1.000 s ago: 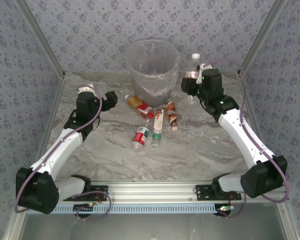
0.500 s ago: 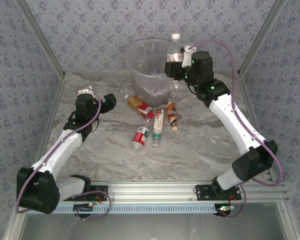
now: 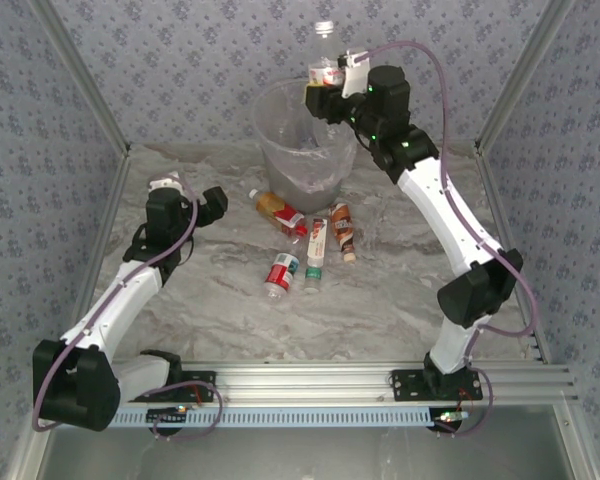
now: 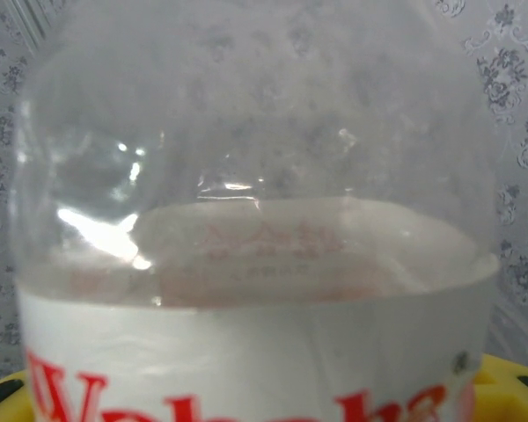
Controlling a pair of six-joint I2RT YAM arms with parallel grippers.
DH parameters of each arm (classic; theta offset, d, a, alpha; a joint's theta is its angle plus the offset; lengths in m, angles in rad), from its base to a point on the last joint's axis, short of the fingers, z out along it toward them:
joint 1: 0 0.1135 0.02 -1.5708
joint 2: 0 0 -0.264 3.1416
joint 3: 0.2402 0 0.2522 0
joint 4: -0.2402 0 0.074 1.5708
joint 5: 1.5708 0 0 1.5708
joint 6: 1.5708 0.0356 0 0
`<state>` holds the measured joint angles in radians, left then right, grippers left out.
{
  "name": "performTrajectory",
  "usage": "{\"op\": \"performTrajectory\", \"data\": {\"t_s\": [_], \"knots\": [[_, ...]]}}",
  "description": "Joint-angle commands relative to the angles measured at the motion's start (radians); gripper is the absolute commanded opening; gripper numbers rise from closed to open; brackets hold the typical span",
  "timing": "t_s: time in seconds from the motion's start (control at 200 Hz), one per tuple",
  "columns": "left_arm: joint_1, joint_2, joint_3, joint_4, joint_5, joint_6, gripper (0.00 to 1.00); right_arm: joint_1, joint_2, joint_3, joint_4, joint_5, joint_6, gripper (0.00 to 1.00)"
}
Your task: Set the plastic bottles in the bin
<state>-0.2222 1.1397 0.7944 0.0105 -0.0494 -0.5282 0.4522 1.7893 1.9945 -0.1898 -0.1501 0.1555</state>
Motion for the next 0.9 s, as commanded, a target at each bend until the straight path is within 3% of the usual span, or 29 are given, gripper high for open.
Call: {"op": "performTrajectory", "data": {"t_s": [0.0,0.245,0.555,0.894], "knots": [[0.016,-0.022,0.008,-0.028,0.024,0.002,0.99,-0.007,0.056,0.084,0.026,-0.012,-0.063,0.57],[0.032,-0.048,0.004,-0.047,0.029,0.005,1.0,-0.013,0.156,0.143,0.021,0.054,-0.129,0.57],[0.039,-0.057,0.0,-0.066,0.026,0.012,0.99,-0.043,0.389,0.432,-0.137,0.026,-0.194,0.57],[0.05,-0.051,0.003,-0.072,0.022,0.016,0.99,-0.041,0.506,0.475,-0.157,0.086,-0.366,0.59]]}}
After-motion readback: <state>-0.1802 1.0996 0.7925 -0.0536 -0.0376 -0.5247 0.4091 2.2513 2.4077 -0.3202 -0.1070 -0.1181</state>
